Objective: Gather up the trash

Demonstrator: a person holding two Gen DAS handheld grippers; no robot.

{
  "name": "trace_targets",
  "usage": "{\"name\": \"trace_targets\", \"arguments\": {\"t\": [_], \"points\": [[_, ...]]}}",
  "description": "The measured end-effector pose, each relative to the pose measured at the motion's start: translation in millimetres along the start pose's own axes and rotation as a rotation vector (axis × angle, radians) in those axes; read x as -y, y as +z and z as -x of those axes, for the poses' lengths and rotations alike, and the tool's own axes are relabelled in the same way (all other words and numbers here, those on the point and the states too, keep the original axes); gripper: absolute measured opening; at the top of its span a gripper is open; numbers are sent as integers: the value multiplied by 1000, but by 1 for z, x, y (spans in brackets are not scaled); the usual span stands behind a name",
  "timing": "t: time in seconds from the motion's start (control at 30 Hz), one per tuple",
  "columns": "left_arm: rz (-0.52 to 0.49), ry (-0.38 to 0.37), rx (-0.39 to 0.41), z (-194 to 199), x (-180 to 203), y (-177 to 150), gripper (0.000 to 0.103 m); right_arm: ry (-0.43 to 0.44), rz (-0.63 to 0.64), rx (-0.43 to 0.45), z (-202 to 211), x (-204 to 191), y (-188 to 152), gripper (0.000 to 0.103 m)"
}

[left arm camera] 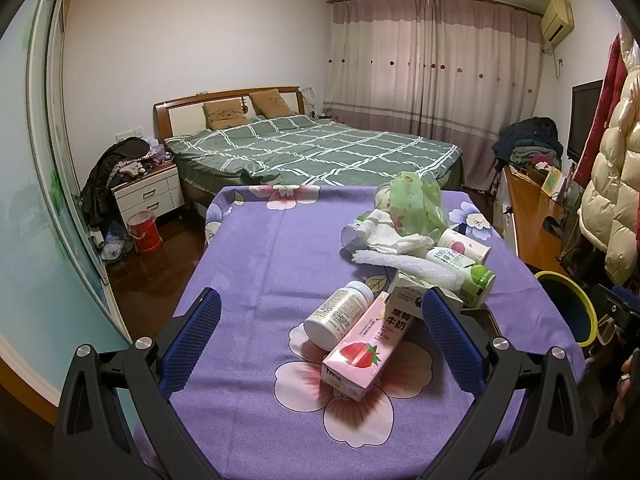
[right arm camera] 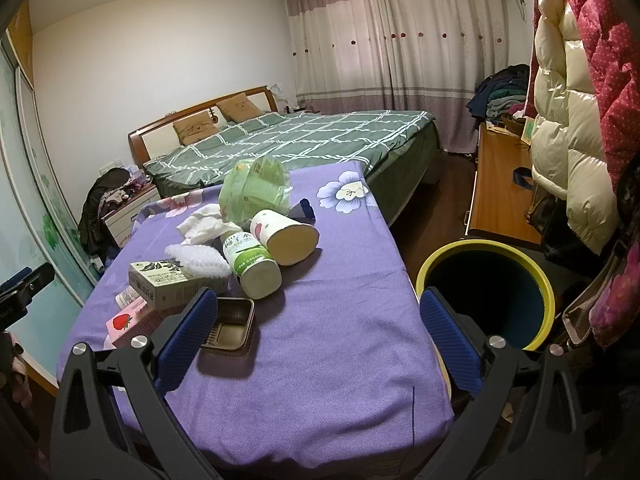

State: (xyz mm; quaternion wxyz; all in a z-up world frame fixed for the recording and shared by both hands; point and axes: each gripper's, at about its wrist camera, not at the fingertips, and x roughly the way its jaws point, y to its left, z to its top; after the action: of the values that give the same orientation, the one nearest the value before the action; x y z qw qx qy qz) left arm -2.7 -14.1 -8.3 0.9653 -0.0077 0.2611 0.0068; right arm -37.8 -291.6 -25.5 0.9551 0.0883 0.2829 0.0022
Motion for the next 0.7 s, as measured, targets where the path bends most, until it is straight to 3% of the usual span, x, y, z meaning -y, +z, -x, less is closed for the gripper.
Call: {"name": "trace_targets", "arguments": {"t": [0.47, 0.7], "points": [[-3, 27, -5, -5, -6, -2, 99, 8, 15, -18, -11, -10, -3, 97], [-8, 45, -15, -12, -13, 5, 99, 52, 66, -36, -34, -38, 0, 97]]}}
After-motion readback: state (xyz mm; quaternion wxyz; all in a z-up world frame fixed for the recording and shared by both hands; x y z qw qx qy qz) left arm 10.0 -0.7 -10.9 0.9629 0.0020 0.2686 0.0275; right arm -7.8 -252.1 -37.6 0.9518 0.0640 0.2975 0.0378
